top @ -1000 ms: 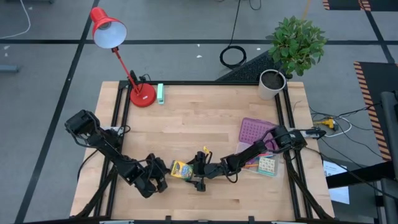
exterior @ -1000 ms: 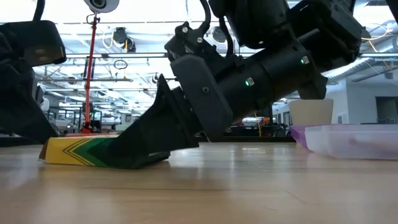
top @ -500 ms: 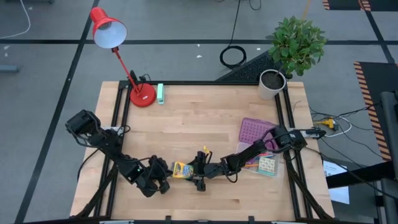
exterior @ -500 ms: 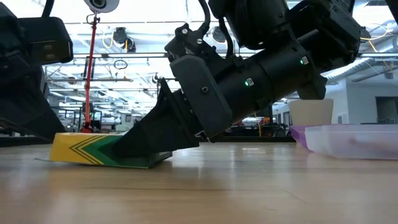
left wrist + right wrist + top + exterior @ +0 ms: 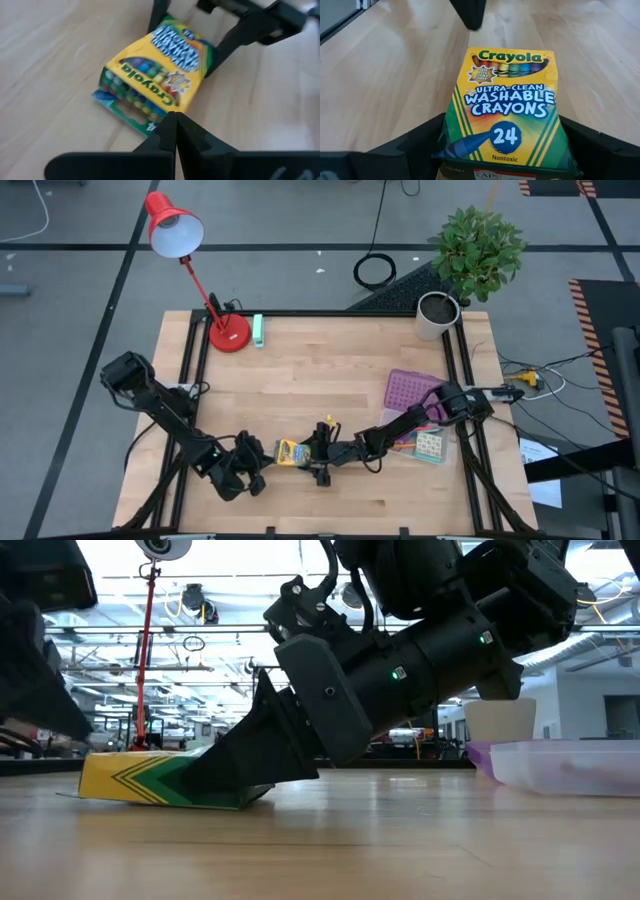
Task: Pack school essentials
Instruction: Put the crayon box into the supply box
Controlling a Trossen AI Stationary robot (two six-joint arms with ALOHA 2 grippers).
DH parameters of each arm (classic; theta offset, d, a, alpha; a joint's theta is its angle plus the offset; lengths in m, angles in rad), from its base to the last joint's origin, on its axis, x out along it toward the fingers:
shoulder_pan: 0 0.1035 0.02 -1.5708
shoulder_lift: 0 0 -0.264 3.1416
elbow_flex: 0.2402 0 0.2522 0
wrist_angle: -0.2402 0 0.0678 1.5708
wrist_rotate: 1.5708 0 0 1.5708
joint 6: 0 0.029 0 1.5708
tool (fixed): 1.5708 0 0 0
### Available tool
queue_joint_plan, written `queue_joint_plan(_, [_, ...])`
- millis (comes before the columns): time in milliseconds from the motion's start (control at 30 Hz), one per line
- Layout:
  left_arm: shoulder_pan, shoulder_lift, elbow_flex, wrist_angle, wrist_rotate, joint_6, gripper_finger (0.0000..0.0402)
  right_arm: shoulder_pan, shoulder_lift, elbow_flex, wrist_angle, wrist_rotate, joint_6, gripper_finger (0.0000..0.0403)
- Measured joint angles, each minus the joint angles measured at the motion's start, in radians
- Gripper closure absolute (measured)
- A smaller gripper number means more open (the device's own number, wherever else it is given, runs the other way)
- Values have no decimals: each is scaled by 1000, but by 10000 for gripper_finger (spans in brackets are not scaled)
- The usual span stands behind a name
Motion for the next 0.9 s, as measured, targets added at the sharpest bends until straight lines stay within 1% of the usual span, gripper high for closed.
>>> queue_joint_plan(200, [-49,-11,0,-47,-67,-28,396,0,-31,0,-59,-3,-25,86])
queue_joint_plan(333, [-93,-11,0,-131,-117,-114,396,0,-91,0,-148,-3,-42,86])
queue_joint_plan(500, [-127,-11,0,-200,-176,-205,396,2,-191,0,-312,-3,-62,86])
queue_joint_plan(667, [-131,-11,0,-193,-218,-203,396,2,-312,0,-494,-3,-61,86])
queue_joint_plan(900, [-108,-11,0,-182,-221,-188,396,3,-487,0,-699,-4,-59,86])
